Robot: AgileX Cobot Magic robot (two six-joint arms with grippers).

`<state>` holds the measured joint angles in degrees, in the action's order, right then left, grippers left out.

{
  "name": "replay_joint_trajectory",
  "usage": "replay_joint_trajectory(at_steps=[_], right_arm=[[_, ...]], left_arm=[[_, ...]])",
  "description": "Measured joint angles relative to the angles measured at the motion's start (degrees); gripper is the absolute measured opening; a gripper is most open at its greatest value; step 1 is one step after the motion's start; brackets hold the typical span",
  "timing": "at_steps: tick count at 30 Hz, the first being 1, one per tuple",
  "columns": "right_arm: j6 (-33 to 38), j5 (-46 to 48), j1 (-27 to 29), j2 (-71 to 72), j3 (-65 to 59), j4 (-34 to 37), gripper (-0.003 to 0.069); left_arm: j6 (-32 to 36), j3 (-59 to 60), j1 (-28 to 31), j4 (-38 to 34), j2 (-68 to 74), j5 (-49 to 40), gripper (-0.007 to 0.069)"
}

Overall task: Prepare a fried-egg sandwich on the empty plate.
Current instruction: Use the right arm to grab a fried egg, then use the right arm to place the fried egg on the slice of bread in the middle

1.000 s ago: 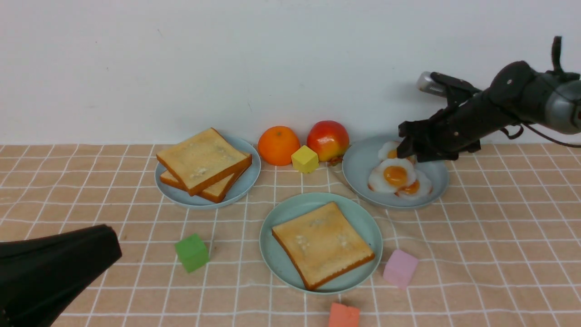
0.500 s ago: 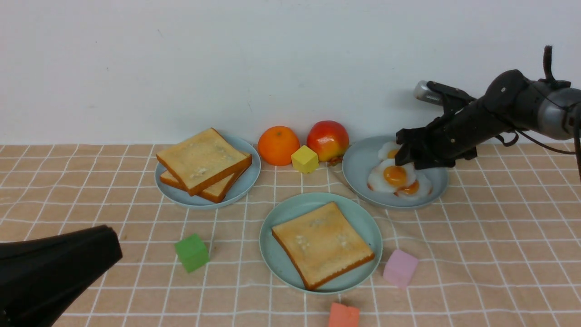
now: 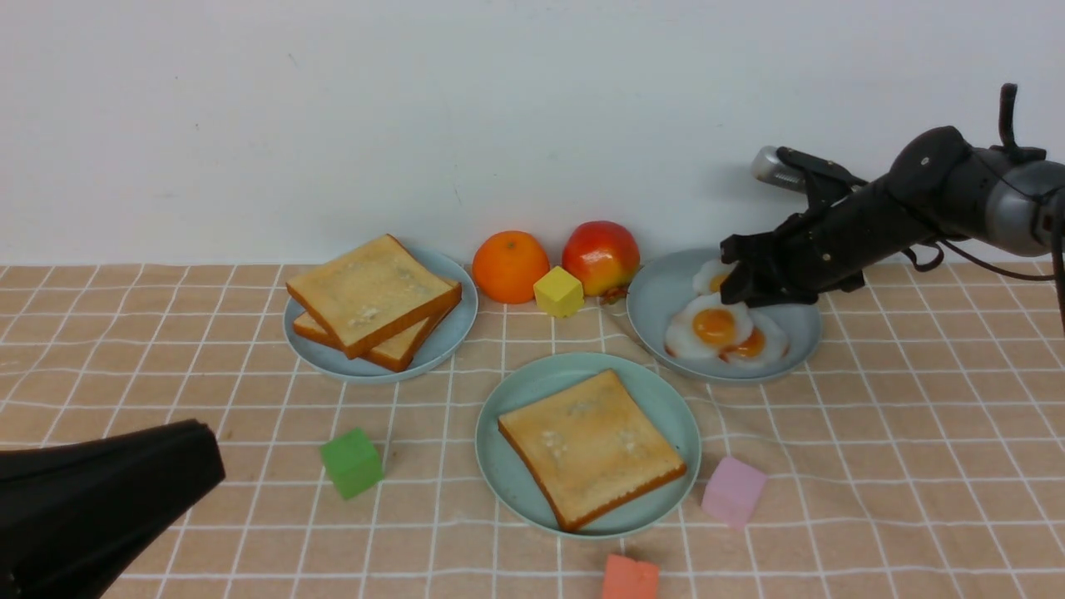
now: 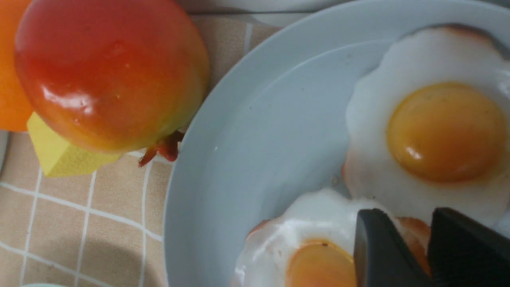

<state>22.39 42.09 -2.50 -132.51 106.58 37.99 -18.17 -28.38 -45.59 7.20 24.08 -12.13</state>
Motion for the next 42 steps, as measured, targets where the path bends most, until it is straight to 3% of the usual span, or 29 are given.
replay_joint_trajectory(at_steps=[6, 31, 37, 42], right_arm=[[0.0, 1.0, 0.0, 0.0, 0.0, 0.1, 0.0117], [0.4, 12.8, 0.1, 15.1, -0.4, -3.7, 0.0077], [6.9, 14.1, -1.0, 25.8, -13.3, 8.3, 0.0077], [12.7, 11.5, -6.1, 30.9, -27.5, 16.4, 0.0077]], left_arm=[[0.0, 0.0, 0.0, 0.0, 0.0, 0.0, -0.0013], [0.0, 0.0, 0.0, 0.7, 0.0, 0.0, -0.0013], [0.0, 0.0, 0.0, 5.3, 0.0, -3.7, -0.0013], [0.0, 0.0, 0.0, 10.6, 0.0, -5.8, -0.0012]])
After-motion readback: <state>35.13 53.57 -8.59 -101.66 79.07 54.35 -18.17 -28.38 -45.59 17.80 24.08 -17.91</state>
